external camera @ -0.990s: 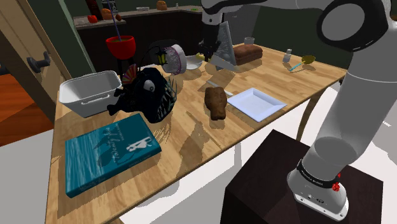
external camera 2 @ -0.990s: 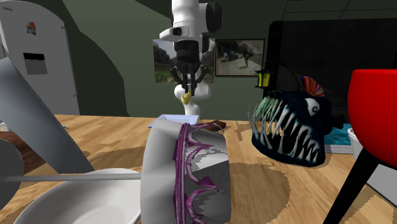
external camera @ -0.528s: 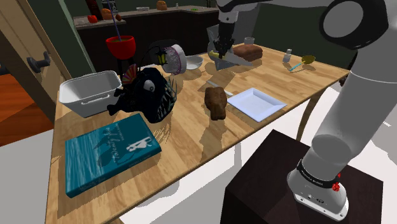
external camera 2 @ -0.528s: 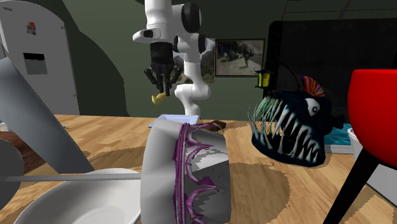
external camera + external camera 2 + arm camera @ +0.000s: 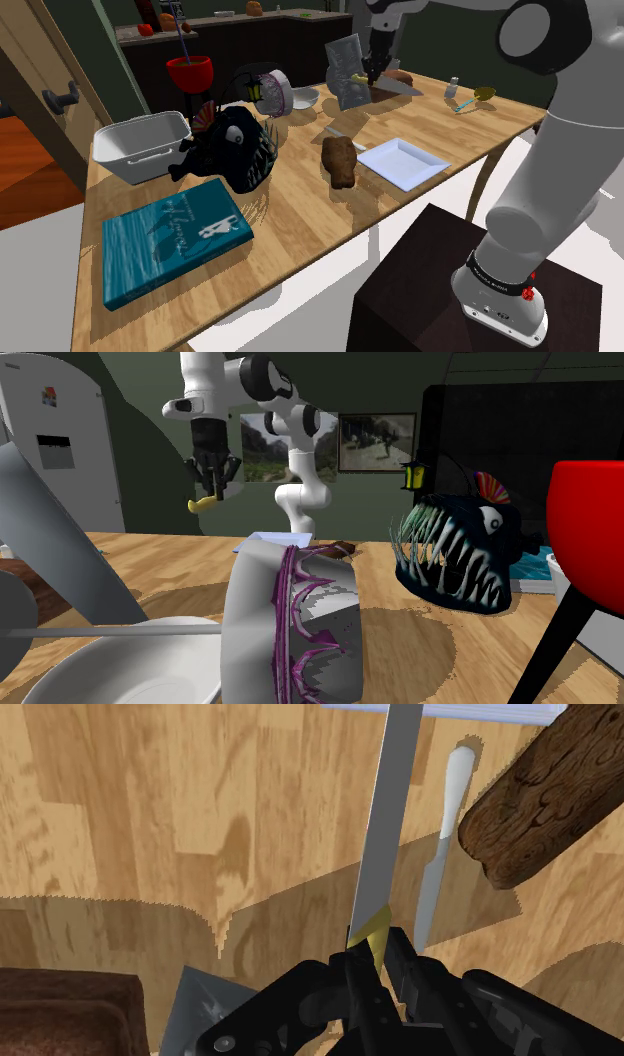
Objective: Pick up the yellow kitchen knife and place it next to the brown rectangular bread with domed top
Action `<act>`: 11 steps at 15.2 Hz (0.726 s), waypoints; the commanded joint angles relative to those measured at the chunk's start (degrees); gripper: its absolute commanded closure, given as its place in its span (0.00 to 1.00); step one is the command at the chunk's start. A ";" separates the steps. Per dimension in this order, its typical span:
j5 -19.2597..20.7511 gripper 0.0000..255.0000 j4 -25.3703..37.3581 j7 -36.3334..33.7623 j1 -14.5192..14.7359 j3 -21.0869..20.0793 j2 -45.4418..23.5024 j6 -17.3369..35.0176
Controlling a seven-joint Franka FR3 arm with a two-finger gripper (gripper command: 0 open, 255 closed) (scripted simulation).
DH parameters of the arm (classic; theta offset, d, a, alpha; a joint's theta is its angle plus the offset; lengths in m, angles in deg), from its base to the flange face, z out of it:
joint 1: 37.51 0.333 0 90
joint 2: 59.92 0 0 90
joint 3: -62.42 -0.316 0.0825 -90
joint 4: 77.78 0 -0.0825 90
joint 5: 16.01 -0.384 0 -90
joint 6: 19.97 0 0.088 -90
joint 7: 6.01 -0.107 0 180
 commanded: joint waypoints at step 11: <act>-3.89 1.00 12.68 15.67 -10.18 5.99 -9.55 -4.75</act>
